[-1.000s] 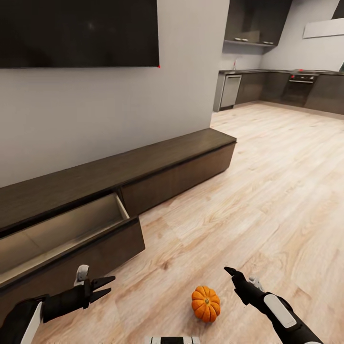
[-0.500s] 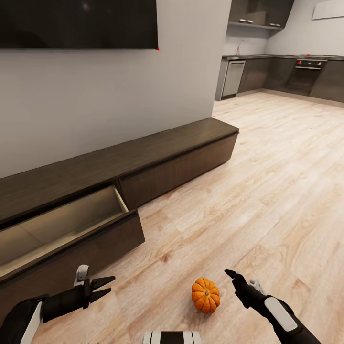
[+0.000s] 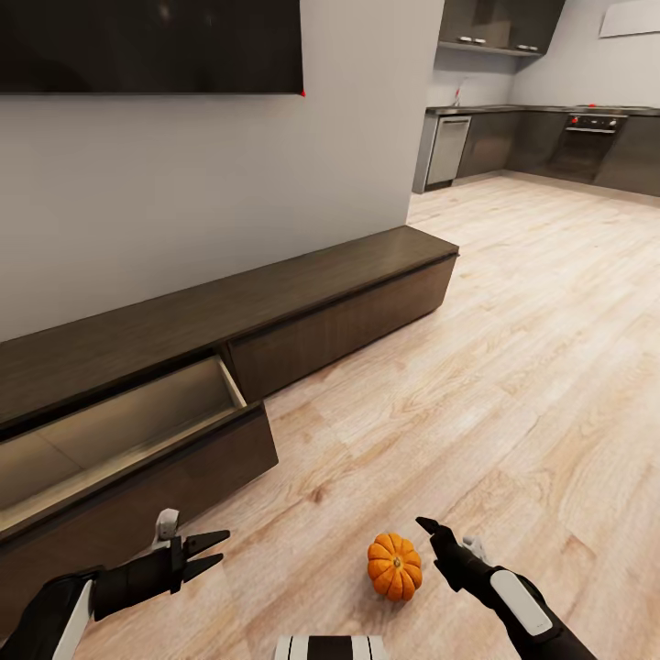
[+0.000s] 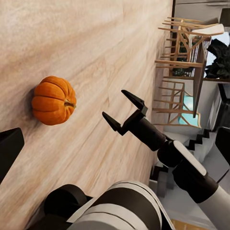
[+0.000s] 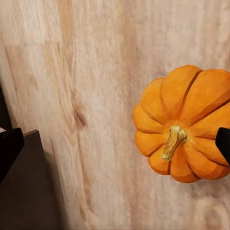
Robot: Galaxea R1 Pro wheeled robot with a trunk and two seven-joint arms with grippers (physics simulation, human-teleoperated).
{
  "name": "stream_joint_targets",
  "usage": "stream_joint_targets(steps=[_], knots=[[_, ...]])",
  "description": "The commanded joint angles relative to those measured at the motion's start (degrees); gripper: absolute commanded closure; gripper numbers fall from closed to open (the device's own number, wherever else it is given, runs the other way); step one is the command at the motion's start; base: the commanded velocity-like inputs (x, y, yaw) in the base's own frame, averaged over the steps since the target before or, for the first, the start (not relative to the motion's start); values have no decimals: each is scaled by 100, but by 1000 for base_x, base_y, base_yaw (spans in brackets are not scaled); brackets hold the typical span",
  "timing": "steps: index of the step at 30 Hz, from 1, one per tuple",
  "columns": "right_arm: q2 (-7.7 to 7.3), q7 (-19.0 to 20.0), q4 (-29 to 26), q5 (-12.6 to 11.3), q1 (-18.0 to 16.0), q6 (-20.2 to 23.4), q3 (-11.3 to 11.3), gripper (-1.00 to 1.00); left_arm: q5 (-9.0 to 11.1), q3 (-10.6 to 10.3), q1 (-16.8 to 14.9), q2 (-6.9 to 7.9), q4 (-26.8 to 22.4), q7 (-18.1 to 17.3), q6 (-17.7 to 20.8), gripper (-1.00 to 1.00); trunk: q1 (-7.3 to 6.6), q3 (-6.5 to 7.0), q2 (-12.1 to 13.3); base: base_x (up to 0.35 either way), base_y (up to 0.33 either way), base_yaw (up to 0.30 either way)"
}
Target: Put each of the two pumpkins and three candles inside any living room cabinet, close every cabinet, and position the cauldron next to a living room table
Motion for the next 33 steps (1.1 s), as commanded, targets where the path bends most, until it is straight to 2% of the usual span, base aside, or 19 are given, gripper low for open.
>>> stream_joint_targets(steps=[1, 9, 33], knots=[[0, 0, 0, 0, -1, 0, 1, -100, -1, 2, 0, 0, 0, 0, 0, -100, 0, 0, 0, 0, 0, 0], [3, 0, 3, 0, -3, 0, -4, -100, -2, 2, 0, 0, 0, -1, 0, -100, 0, 0, 0, 0, 0, 0], [-16, -26, 17, -17, -3, 0, -32, -100, -2, -1, 0, 0, 0, 9, -8, -100, 62, -532, -32, 0, 0, 0]])
